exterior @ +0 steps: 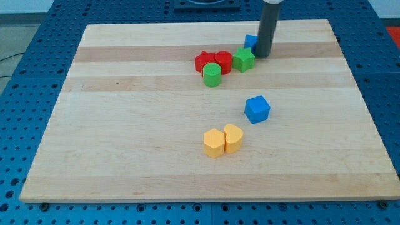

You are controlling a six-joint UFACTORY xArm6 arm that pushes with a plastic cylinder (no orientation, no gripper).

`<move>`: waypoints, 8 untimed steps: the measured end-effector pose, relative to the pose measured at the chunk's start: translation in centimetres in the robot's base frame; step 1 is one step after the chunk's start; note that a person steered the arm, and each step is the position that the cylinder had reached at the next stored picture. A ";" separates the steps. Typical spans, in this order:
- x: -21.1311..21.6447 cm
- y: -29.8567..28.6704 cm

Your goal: Move the blue triangle towards the left side

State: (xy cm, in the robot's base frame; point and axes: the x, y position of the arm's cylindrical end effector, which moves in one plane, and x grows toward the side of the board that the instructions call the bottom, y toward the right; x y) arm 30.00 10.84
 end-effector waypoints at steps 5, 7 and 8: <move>-6.4 -6.4; -8.7 -12.9; -7.9 -3.9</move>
State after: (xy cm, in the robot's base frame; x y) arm 22.14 6.90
